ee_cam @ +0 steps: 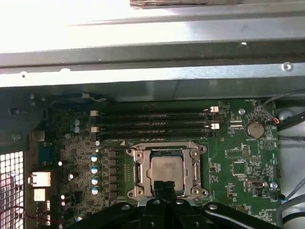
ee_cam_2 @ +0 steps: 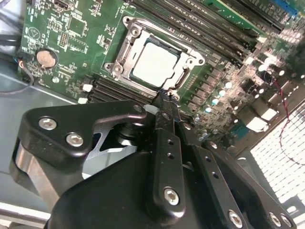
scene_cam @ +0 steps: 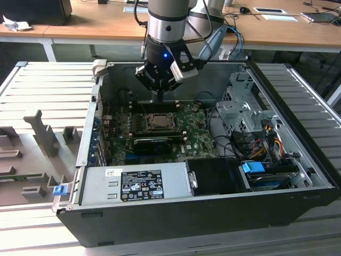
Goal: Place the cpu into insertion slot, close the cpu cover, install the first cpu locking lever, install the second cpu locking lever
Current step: 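Install the first cpu locking lever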
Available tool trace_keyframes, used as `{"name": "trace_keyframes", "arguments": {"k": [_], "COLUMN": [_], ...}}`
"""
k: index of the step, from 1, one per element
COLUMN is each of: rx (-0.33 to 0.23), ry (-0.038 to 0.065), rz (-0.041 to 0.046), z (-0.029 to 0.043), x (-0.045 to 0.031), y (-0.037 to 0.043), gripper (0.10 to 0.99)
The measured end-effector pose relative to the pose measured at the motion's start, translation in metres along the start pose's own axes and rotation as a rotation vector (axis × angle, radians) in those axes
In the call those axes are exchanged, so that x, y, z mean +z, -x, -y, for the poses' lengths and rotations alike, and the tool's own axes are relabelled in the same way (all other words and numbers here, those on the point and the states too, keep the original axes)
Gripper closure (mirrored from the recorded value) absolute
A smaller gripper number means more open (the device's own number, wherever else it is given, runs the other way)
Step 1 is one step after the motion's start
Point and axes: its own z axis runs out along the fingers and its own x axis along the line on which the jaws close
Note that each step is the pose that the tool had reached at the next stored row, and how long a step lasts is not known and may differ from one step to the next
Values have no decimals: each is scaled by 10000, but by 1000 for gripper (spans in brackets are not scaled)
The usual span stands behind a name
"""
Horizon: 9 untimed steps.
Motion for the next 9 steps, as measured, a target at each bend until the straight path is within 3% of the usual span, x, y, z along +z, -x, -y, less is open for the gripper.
{"name": "trace_keyframes", "arguments": {"k": [7,9], "rx": [-966,-973], "ry": [-29,-8], "rz": [-46,3], "z": [5,8], "x": [5,12], "y": [-14,-129], "gripper": [980,980]}}
